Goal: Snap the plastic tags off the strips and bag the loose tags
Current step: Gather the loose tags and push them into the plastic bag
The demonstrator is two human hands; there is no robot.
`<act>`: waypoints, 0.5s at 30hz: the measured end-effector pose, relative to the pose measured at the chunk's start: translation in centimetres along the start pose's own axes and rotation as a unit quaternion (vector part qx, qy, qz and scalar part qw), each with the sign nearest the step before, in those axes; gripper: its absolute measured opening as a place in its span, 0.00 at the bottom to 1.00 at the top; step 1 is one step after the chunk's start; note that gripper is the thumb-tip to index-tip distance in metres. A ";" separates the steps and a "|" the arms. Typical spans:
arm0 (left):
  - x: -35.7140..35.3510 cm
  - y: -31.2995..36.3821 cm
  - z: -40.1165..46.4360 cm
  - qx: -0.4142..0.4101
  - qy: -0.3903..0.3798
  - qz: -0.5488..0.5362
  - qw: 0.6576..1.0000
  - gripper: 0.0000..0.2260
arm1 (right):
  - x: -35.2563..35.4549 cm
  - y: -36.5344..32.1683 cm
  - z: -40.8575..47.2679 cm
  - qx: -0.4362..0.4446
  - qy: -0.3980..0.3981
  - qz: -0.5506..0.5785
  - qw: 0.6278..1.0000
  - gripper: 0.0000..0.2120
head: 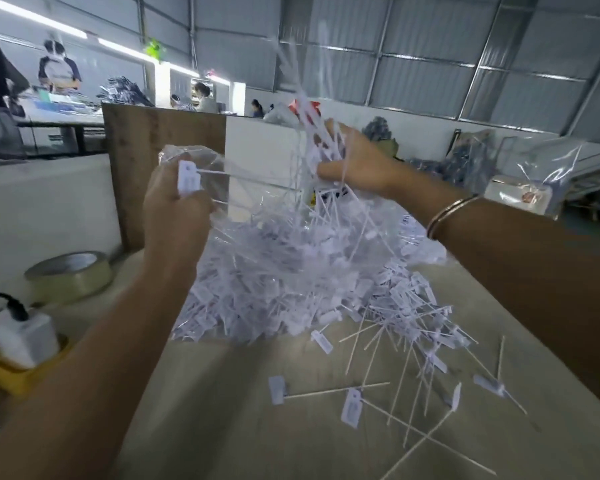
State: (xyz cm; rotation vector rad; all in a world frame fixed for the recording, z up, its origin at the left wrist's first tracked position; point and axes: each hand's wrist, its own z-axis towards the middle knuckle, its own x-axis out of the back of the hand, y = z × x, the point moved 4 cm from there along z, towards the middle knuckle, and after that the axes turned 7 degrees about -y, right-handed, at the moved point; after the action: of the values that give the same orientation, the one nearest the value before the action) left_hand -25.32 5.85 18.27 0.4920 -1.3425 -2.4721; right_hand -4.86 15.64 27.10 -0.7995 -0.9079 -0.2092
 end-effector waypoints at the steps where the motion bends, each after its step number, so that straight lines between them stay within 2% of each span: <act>1: -0.1 0.4 0.0 -0.007 -0.006 0.005 1.000 0.18 | -0.1 -0.9 0.7 0.008 -0.023 -0.052 0.998 0.22; 3: 0.0 1.0 0.4 0.010 -0.008 -0.003 1.000 0.18 | -1.1 -2.6 1.8 0.013 -0.067 -0.170 0.983 0.32; 5: 0.4 1.4 0.9 0.036 -0.002 -0.010 0.999 0.20 | -4.2 -2.9 1.8 0.002 -0.180 -0.231 0.956 0.25; 6: 0.6 1.3 1.1 0.037 0.000 -0.005 0.999 0.23 | -6.4 -2.5 1.3 -0.014 -0.256 -0.260 0.931 0.19; 8: 0.8 1.3 0.8 0.017 0.006 0.039 0.999 0.26 | -10.4 -0.7 0.2 -0.041 -0.366 -0.335 0.867 0.18; 10: 0.8 1.3 0.3 -0.012 0.006 0.094 0.995 0.26 | -12.0 0.4 0.3 -0.053 -0.367 -0.398 0.839 0.20; 14: 0.6 1.2 0.7 -0.016 -0.017 0.119 0.993 0.27 | -10.8 0.7 4.0 -0.076 -0.228 -0.481 0.843 0.17; 15: 0.6 1.4 1.0 -0.016 -0.023 0.114 0.993 0.26 | -11.2 0.9 4.4 -0.079 -0.215 -0.495 0.838 0.16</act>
State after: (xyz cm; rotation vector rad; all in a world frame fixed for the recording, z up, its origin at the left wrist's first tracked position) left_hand -26.15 5.61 19.82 0.2599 -1.2948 -2.3271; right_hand -14.06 17.57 19.59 -0.4547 -1.7083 -1.0566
